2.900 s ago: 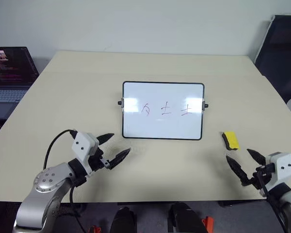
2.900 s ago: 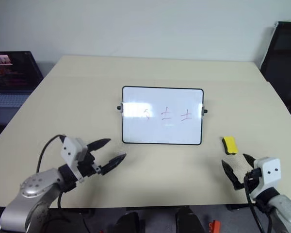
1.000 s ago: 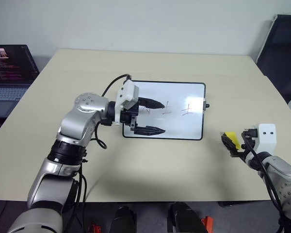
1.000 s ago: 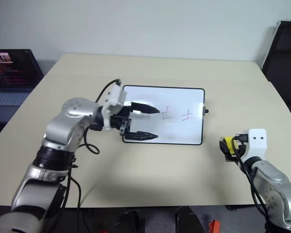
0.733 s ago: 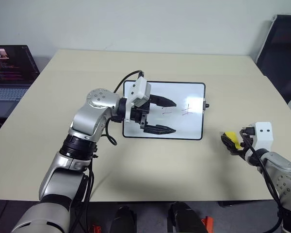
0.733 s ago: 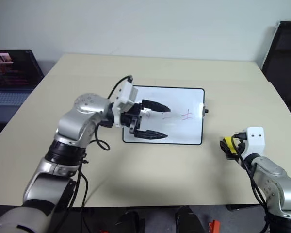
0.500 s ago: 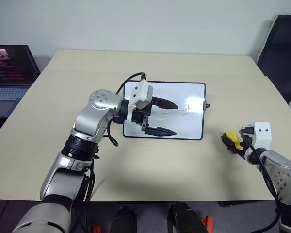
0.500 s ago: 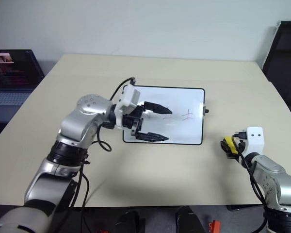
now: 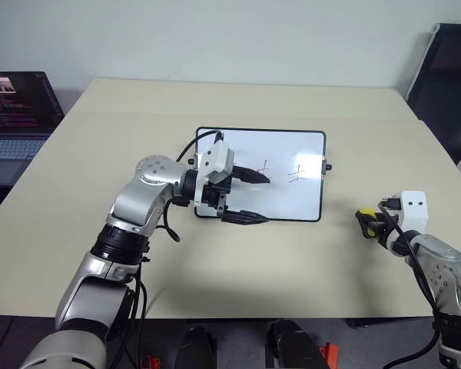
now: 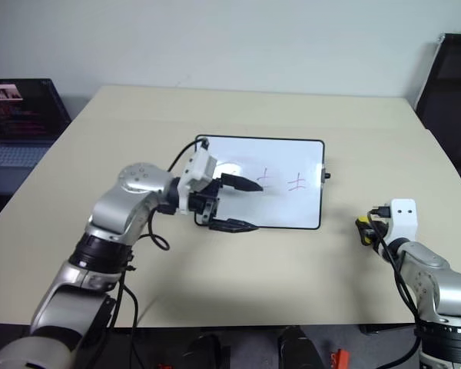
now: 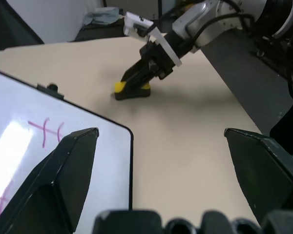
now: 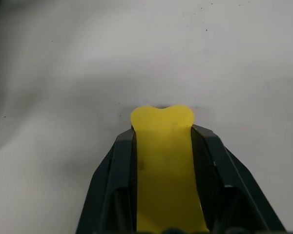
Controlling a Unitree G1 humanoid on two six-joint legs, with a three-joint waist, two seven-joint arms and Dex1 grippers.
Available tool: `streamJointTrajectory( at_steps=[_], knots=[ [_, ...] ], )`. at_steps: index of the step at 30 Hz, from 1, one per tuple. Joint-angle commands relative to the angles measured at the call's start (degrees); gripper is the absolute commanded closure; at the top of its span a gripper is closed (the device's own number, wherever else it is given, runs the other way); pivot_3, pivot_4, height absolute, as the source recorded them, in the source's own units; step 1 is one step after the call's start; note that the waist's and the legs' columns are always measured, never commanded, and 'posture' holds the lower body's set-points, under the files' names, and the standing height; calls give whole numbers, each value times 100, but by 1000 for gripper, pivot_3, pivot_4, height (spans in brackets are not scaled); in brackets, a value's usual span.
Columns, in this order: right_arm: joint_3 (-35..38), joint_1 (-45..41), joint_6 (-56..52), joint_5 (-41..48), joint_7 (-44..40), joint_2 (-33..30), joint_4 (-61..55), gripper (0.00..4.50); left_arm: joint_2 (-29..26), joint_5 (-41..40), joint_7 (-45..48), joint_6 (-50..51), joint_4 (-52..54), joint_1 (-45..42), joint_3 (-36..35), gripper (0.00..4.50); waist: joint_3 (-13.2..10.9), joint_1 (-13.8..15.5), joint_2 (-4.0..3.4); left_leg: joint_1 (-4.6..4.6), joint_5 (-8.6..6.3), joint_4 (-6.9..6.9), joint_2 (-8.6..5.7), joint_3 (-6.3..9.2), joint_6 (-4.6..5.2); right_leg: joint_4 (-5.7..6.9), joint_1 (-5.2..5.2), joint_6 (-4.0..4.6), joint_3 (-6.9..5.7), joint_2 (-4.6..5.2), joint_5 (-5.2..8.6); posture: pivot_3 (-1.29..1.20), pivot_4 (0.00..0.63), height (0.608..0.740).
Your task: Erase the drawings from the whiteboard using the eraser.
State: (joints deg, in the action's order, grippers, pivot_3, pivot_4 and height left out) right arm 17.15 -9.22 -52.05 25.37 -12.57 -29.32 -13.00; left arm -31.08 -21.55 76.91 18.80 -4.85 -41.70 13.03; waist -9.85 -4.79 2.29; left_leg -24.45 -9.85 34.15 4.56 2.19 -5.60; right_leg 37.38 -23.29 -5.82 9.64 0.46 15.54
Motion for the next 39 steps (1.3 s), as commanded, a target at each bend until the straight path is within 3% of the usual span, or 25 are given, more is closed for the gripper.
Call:
streamJointTrajectory(
  at_steps=[1,9,15,19,28,39],
  knots=[
    [87,-15,-1,7,-21,8,-203,3304,-151,-117,-126,139,439,171,-258,0,0,2,0,0,0,1,0,0,0,1,0,0,-1,0,0,0,150,740],
    [34,805,461,-102,-113,-39,-1712,3306,-551,-354,-1237,1041,1992,1613,-867,0,-3,3,-7,4,0,3,0,14,0,41,-6,2,-14,0,25,0,150,740],
    [-401,1129,629,-162,-186,57,-2745,3339,-383,-203,-2334,1296,2234,1760,-1196,0,-3,7,-7,3,1,53,0,35,-1,60,7,34,-31,0,45,0,150,740],
    [-759,527,379,-51,-69,253,-2793,3348,-309,-199,-2409,1243,2164,1665,-1039,0,-4,-12,-5,3,2,78,-3,36,-1,60,13,45,-27,0,35,0,150,740],
    [-1682,-1188,842,-961,53,312,-1505,3356,-245,-101,-2376,1124,1984,1528,-801,0,-4,-4,-6,-12,7,66,-3,51,6,58,3,46,-44,-1,33,0,150,740],
    [-2524,-2345,2290,-2110,110,868,625,3356,-223,-129,-2416,1163,2058,1518,-727,0,-8,-3,-11,-30,7,59,-3,79,7,61,-2,43,-74,-2,33,0,150,740]
  ],
)
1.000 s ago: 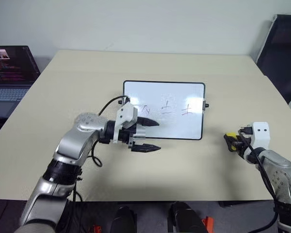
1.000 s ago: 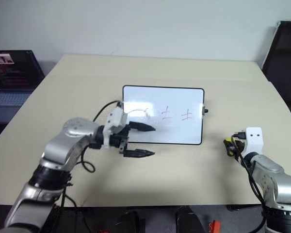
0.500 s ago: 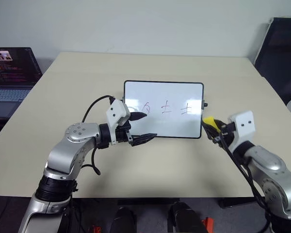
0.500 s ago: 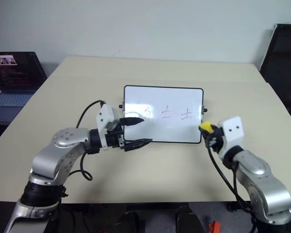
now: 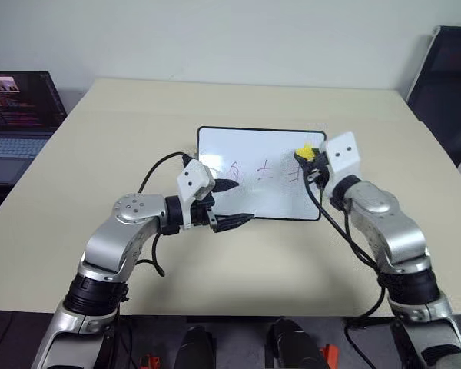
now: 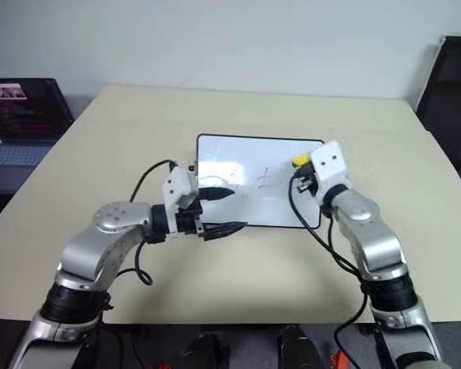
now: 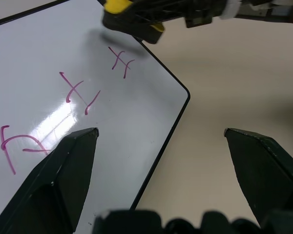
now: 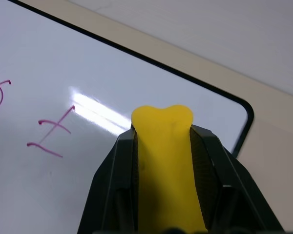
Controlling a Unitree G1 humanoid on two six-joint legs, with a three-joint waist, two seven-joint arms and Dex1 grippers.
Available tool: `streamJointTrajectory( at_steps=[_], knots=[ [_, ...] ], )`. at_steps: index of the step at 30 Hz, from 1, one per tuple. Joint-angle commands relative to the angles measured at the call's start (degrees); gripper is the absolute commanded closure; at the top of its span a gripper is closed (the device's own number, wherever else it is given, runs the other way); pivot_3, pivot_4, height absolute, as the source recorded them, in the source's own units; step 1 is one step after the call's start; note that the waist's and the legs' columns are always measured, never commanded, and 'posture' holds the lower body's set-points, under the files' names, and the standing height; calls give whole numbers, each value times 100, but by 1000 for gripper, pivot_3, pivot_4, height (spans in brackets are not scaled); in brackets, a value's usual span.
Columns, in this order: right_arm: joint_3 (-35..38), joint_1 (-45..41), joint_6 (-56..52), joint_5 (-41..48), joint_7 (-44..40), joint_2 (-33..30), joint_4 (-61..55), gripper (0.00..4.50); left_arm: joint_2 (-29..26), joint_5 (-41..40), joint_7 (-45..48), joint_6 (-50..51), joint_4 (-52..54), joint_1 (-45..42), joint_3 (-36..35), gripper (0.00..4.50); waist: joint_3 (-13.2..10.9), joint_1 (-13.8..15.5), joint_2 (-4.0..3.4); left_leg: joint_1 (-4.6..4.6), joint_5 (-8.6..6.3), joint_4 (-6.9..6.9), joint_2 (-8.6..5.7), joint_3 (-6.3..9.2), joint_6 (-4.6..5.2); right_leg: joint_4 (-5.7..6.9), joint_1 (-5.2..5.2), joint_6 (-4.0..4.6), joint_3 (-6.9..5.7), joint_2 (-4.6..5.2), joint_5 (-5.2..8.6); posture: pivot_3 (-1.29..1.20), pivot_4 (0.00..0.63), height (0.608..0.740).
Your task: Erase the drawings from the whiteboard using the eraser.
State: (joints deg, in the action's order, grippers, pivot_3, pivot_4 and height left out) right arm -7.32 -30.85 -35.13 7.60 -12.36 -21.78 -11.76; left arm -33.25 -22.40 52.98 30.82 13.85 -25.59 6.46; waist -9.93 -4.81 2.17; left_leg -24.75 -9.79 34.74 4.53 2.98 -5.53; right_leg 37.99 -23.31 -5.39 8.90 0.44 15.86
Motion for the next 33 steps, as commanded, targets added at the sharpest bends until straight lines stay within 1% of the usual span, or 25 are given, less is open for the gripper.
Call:
streamJointTrajectory(
  at_steps=[1,3,4,8,11,17,21,24,26,29,33],
  knots=[
    [-104,-187,762,-419,93,152,710,3356,-7,-41,-19,-49,166,-99,-70,0,0,0,0,0,0,0,0,0,0,-1,0,0,0,0,0,0,150,740],
    [-167,-100,987,-559,19,170,981,3357,-12,-32,-17,-70,135,-97,-77,0,-1,2,-2,0,0,0,0,0,0,0,1,-3,0,0,-2,0,150,740],
    [-199,-35,1054,-614,-36,163,1060,3357,-18,-31,-17,-78,131,-90,-81,0,0,2,-1,0,0,0,0,0,0,-1,2,-17,-1,0,-10,0,150,740],
    [-283,302,1183,-722,-273,133,1095,3357,-50,-32,-11,-118,122,-27,-120,0,0,1,-1,3,1,7,0,4,0,2,8,-25,-3,0,-8,0,150,740],
    [-304,494,1310,-838,-352,110,1091,3360,-52,-25,-18,-146,117,2,-127,0,2,0,1,9,2,12,0,4,2,4,13,-1,-2,0,-1,0,150,740],
    [-386,630,1632,-1147,-444,55,1139,3360,-30,-35,-48,-142,142,32,-123,0,2,-4,1,16,14,15,0,4,17,6,15,9,-1,0,-13,0,150,740],
    [-167,467,1801,-1371,-84,146,1317,3378,-10,-76,-32,-113,174,50,-103,0,2,-4,1,16,15,15,0,3,18,6,15,9,-1,0,-14,0,150,740],
    [-39,340,1700,-1413,56,197,1385,3378,-14,-88,-27,-99,188,62,-100,0,2,-4,1,16,16,15,0,3,18,6,15,8,-1,0,-14,0,150,740],
    [-62,342,1540,-1392,-33,212,1354,3378,-14,-94,-25,-94,197,67,-99,0,2,-4,1,16,17,15,-1,3,19,6,15,9,-1,0,-16,0,150,740],
    [-367,654,694,-1176,-711,93,921,3378,-7,-96,-22,-93,198,53,-92,0,3,0,3,16,17,15,-1,4,20,6,16,9,-1,0,-16,0,150,740],
    [-516,831,393,-1198,-1079,-53,603,3378,-8,-96,-17,-94,198,45,-94,0,11,-2,9,16,17,14,0,4,20,4,16,8,-1,0,-15,0,150,740]
  ],
)
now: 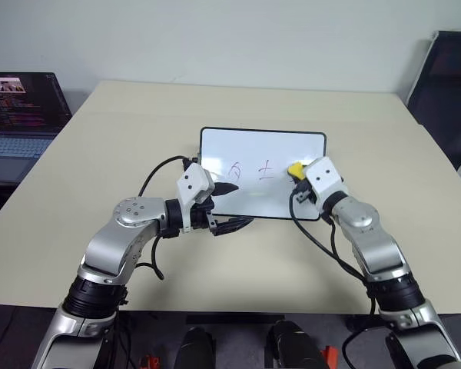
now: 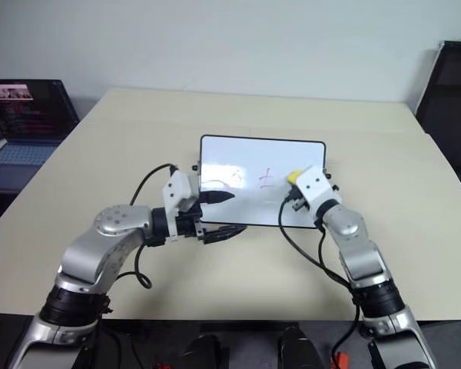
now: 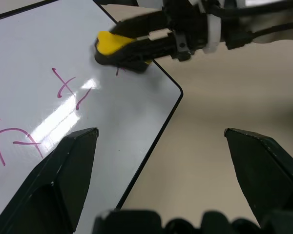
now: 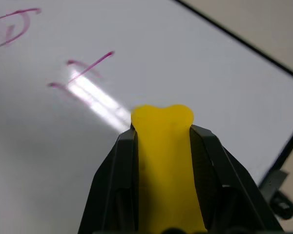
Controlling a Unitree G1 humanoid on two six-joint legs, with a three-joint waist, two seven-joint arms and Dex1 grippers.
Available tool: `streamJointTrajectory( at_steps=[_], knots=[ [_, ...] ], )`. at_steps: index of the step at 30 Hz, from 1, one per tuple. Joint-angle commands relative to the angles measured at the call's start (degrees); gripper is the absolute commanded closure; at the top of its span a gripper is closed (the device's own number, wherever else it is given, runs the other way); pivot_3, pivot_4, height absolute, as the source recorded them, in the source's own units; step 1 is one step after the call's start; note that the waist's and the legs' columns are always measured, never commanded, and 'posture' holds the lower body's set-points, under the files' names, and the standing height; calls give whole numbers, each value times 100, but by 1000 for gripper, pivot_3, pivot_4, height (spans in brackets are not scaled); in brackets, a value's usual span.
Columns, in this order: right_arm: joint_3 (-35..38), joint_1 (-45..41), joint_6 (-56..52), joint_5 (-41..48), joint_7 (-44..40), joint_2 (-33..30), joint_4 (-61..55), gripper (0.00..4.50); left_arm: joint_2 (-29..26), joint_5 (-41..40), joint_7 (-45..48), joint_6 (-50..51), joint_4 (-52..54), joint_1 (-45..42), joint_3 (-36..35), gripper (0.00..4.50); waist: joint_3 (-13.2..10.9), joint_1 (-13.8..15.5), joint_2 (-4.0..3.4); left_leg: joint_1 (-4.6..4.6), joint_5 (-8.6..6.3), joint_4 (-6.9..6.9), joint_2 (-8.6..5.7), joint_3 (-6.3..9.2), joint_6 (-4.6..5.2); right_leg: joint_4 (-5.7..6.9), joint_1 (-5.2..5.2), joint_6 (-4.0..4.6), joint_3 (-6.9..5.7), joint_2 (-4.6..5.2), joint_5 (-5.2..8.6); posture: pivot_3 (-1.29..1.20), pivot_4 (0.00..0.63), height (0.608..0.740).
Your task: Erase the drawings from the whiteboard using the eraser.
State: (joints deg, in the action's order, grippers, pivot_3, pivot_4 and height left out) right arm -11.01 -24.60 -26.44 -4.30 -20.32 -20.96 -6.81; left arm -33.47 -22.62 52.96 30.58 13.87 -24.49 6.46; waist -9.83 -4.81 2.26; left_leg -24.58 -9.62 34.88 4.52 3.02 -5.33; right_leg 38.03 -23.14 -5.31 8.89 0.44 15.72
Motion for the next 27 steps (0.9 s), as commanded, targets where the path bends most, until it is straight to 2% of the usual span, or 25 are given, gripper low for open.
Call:
streamJointTrajectory(
  at_steps=[1,3,7,10,15,21,27],
  knots=[
    [-168,226,-502,-30,-330,-165,53,3378,13,-73,-12,-71,194,-70,-92,0,1,-12,1,1,0,1,0,-1,0,0,0,0,0,0,0,0,150,740],
    [-178,229,-479,-90,-338,-191,1,3378,12,-75,-8,-69,192,-74,-92,0,0,-20,1,6,0,1,0,-1,0,1,0,1,1,0,-1,0,150,740],
    [214,-141,-3,-441,519,-23,256,3379,13,-101,16,-45,207,-80,-87,0,0,-21,1,12,0,1,0,-1,0,-1,-3,3,2,0,-2,0,150,740],
    [282,-277,110,-490,696,-12,368,3379,16,-121,28,-23,227,-78,-81,0,-1,-19,1,11,1,2,-4,-3,0,-7,-5,3,7,2,-2,0,150,740],
    [198,-260,-188,-434,455,-48,427,3380,20,-149,40,-4,260,-62,-68,0,-1,-16,1,11,1,1,-4,-2,1,-4,1,3,6,2,-2,0,150,740],
    [-105,133,-1028,-227,-449,-402,-150,3380,4,-163,29,-9,267,-65,-63,0,0,-15,2,10,1,-7,-2,-2,1,-5,1,3,3,1,0,0,150,740],
    [-116,-65,-881,-514,-311,-426,-147,3380,10,-174,24,-5,266,-83,-47,0,-1,-28,2,18,1,-3,-2,-3,1,-10,-10,3,6,2,-1,0,150,740]
  ],
)
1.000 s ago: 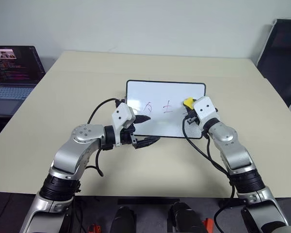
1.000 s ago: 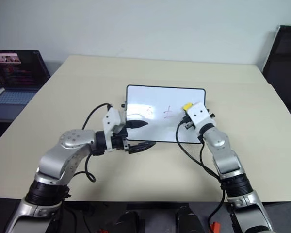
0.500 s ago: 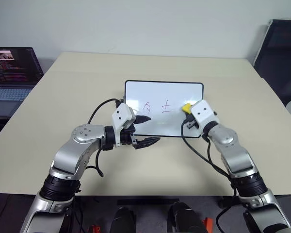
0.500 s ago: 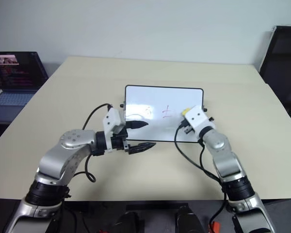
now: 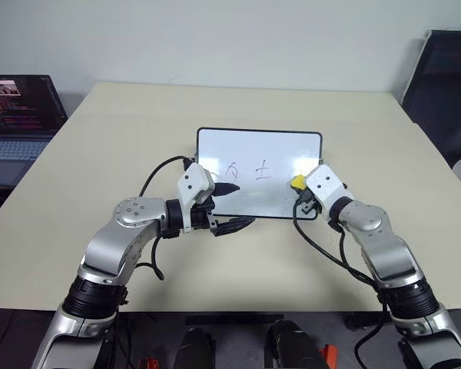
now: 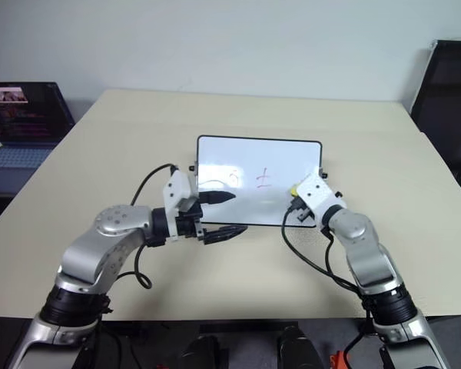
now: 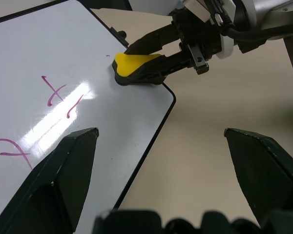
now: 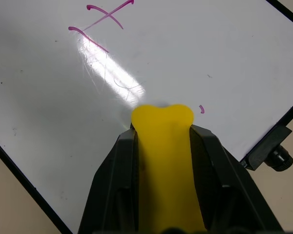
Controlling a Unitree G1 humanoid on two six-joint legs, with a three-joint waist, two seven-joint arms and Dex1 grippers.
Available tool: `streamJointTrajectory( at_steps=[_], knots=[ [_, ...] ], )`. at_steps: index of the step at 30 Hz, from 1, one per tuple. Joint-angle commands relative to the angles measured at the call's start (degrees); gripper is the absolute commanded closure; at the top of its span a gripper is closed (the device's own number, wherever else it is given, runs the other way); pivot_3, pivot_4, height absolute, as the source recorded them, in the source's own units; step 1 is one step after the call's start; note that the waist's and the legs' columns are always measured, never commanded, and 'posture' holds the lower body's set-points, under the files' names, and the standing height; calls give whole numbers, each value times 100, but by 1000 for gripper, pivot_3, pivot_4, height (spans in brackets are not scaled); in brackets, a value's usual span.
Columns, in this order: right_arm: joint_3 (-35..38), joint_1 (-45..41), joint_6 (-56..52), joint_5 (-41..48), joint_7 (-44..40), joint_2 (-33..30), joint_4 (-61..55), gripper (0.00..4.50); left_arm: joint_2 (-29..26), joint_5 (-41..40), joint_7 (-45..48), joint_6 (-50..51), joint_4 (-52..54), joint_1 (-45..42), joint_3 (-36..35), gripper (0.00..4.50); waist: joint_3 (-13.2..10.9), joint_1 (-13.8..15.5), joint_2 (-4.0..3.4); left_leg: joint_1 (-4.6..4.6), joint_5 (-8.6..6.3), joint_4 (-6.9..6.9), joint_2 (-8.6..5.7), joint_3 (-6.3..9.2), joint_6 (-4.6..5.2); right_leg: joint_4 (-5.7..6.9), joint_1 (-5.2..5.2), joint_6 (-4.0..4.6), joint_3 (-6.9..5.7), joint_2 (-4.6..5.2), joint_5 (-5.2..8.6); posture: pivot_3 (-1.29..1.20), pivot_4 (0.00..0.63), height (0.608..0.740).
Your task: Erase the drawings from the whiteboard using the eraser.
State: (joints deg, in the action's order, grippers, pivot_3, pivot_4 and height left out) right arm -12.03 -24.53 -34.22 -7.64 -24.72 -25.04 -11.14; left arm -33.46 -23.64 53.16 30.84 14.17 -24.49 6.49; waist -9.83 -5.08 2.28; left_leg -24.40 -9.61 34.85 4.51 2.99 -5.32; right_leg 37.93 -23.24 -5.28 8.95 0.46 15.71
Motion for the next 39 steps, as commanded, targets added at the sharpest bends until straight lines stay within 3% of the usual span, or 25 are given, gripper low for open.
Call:
streamJointTrajectory(
  at_steps=[1,7,15,30,39],
  knots=[
    [49,-208,51,-254,336,61,406,3380,15,-77,5,-28,235,-90,-46,0,-1,-4,1,2,0,0,0,0,0,-2,-3,0,1,0,0,0,150,740],
    [190,-701,479,-428,914,294,913,3380,20,-122,12,7,280,-80,-30,0,-8,-23,0,5,0,1,-1,-1,0,-23,-5,0,3,4,0,0,150,740],
    [129,-134,-317,-122,187,79,487,3381,2,-139,-23,41,317,-61,-49,0,-3,7,5,5,-1,-7,-1,-1,-1,-18,3,1,-1,3,0,0,150,740],
    [216,314,-819,84,-63,72,-168,3381,-10,-145,-17,58,313,-45,-79,0,-4,-4,6,6,-2,-6,-1,-1,-3,-40,-3,1,2,5,0,0,150,740],
    [938,376,-469,935,-296,252,-1230,3383,-333,-482,-310,401,451,609,-921,0,-12,5,-4,-26,-3,-42,-1,-1,-4,-49,-10,1,-1,5,-1,0,150,740]
  ],
)
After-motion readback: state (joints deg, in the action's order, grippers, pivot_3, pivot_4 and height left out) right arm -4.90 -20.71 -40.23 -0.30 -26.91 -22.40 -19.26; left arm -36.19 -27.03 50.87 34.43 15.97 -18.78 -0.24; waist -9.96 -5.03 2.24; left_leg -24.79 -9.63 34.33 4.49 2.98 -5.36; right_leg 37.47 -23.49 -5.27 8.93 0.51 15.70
